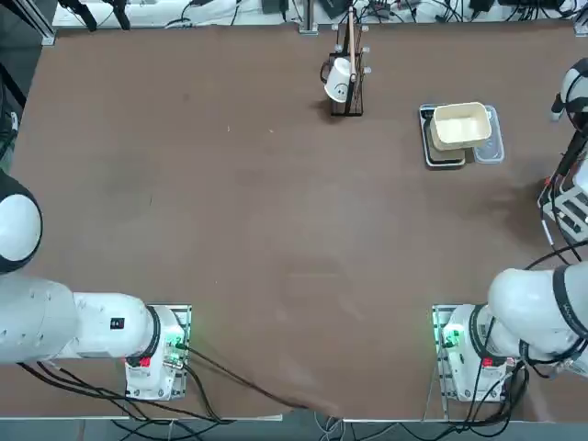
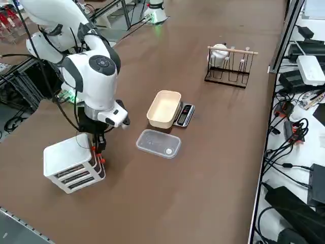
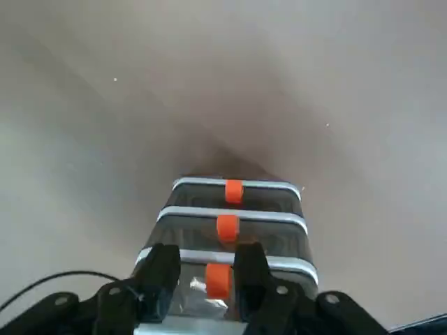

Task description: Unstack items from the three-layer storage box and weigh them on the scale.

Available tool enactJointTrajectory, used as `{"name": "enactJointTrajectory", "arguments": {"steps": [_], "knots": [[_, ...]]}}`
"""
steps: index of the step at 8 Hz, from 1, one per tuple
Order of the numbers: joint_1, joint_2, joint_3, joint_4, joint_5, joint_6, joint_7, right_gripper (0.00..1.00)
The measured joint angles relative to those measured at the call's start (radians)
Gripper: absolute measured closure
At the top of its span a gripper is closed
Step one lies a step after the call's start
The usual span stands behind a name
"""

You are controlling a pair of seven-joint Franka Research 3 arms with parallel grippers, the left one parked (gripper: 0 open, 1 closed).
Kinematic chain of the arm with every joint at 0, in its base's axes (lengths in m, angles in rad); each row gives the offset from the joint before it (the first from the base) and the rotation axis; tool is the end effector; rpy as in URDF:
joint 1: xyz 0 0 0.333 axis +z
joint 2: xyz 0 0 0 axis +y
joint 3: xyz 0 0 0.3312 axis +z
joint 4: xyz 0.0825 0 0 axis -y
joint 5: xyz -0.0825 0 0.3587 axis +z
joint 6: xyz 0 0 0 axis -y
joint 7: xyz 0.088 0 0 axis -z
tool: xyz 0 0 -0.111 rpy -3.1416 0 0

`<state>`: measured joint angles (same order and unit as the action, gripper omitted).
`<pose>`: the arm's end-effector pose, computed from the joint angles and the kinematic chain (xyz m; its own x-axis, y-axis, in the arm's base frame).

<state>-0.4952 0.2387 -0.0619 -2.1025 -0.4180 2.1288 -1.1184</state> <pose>0.4476 -0.3006 0.3211 0.6154 0.6896 -0.3817 0.7184 -0.6900 -0.0882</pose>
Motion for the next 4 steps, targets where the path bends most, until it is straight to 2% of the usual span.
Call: {"name": "enactJointTrajectory", "arguments": {"steps": [2, 4], "knots": [[-0.005, 0.000, 0.000, 0.000, -0.002, 0.001, 0.002, 0.52], [-0.012, 0.002, 0.000, 0.000, -0.003, 0.001, 0.003, 0.60]]}}
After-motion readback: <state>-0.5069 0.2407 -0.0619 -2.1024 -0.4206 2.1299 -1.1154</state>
